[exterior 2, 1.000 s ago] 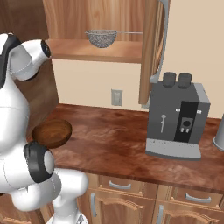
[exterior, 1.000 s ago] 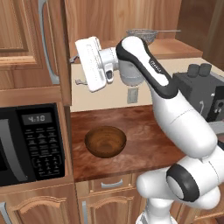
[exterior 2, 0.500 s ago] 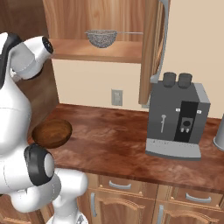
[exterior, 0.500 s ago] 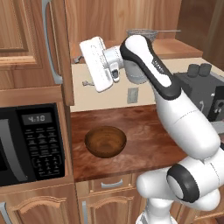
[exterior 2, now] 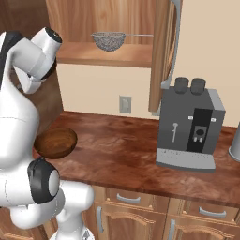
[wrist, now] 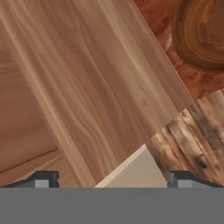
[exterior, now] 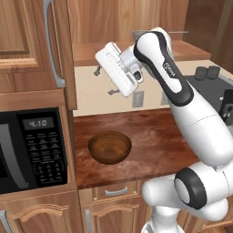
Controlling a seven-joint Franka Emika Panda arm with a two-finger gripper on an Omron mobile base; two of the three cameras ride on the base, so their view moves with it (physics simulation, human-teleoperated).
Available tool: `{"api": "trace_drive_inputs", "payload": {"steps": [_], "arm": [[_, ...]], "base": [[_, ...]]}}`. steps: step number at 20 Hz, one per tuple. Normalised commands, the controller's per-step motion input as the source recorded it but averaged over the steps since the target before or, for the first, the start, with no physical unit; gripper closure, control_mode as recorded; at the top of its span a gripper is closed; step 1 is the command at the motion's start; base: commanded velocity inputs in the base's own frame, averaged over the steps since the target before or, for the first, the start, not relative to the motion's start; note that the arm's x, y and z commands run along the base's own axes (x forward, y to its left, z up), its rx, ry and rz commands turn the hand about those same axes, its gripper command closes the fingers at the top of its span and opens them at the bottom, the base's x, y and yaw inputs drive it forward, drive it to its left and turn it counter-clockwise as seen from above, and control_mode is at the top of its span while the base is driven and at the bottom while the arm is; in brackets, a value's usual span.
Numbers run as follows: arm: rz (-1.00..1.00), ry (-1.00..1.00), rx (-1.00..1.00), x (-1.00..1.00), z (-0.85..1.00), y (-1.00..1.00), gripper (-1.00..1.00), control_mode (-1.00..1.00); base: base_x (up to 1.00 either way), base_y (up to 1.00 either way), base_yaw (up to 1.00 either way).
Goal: Open the cabinet and setup a tea strainer by placing it in the bowl upright.
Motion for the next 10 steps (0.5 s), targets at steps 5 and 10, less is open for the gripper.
{"api": "trace_drive_inputs", "payload": {"steps": [5,10], "arm": [[0.0,0.0,0.0,0.0,0.0,0.03,-1.0,-1.0],[0.07,-0.04,-0.03,0.11,0.01,-0.02,-1.0,-1.0]], "base": [[0.0,0.0,0.0],[0.0,0.0,0.0]]}}
